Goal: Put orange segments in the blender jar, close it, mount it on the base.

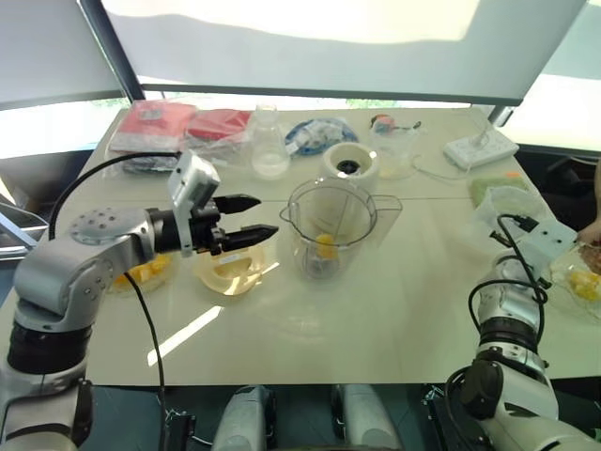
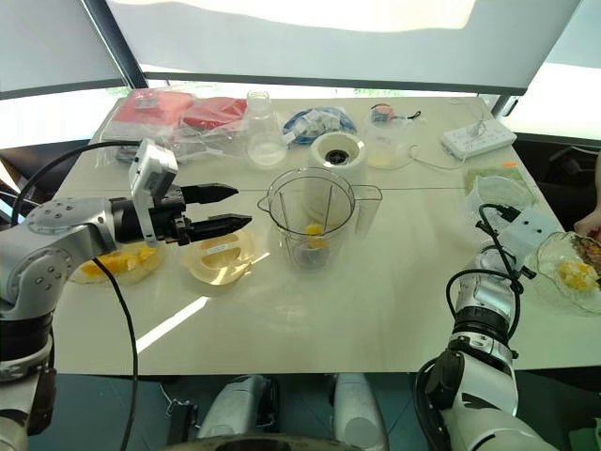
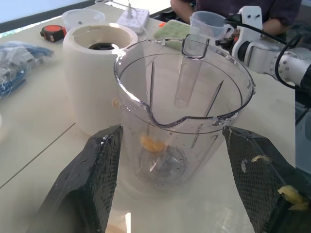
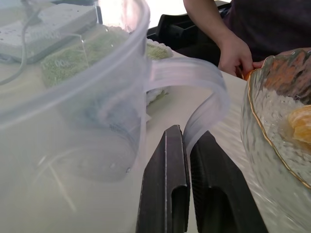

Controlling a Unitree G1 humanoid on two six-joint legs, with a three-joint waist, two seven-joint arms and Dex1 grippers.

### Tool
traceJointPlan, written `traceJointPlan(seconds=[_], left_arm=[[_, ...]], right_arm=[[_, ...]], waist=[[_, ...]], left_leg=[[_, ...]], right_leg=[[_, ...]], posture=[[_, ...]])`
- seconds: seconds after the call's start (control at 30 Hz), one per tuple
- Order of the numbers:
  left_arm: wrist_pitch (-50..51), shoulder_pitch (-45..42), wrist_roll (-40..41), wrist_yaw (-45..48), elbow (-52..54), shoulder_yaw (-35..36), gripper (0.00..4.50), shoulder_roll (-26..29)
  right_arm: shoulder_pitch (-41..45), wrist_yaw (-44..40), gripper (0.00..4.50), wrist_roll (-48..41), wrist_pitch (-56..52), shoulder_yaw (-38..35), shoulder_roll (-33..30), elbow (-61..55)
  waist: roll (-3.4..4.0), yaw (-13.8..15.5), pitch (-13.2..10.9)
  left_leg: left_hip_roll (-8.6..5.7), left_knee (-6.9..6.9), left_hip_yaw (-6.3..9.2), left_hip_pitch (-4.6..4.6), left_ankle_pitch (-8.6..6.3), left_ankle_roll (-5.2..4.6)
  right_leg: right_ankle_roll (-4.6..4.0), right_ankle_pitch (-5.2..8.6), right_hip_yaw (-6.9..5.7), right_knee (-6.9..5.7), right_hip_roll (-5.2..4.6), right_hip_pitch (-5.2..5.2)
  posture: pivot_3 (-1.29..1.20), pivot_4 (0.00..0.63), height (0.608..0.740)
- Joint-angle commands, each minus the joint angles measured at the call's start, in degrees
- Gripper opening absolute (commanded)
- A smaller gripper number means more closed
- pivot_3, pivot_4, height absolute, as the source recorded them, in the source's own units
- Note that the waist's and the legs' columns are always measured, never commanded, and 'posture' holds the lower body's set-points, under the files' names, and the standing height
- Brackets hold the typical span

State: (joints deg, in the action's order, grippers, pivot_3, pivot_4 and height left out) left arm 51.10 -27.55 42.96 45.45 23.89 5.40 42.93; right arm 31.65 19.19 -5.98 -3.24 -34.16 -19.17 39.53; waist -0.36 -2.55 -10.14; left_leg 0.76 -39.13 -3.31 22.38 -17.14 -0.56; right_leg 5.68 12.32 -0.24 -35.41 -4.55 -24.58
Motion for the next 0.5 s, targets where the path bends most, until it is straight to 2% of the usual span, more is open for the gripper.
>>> traceJointPlan(seconds=[0.03, 0.17, 0.5], left_arm=[[-0.27, -0.55, 0.51, -0.33, 1.77, 1.08, 3.4, 0.62], [-0.6, -0.97, 0.38, -0.13, 1.02, 0.89, 3.4, 0.61], [-2.34, -1.32, -0.93, 1.4, -1.45, 0.44, 3.4, 1.04]], right_arm=[[-0.4, 1.13, 1.99, -0.45, 1.34, 0.93, -0.86, -1.34], [-1.58, 3.13, 4.1, -1.33, 0.35, 1.06, 0.28, -4.03], [-13.05, 5.86, 4.1, -2.48, -10.04, 2.9, 5.42, -26.2]], waist=[[0.0, 0.0, 0.0], [0.0, 0.0, 0.0], [0.0, 0.15, 0.0]], left_leg=[[0.0, 0.0, 0.0, 0.0, 0.0, 0.0], [0.01, 0.0, 0.0, 0.0, 0.0, 0.0], [0.07, 0.01, 0.06, 0.02, 0.0, 0.0]], right_leg=[[0.0, 0.0, 0.0, 0.0, 0.0, 0.0], [0.0, 0.0, 0.0, 0.0, 0.0, 0.0], [0.0, 0.01, -0.03, 0.01, -0.02, 0.0]], posture=[[0.0, 0.15, 0.74], [0.0, 0.15, 0.74], [0.0, 0.15, 0.74]])
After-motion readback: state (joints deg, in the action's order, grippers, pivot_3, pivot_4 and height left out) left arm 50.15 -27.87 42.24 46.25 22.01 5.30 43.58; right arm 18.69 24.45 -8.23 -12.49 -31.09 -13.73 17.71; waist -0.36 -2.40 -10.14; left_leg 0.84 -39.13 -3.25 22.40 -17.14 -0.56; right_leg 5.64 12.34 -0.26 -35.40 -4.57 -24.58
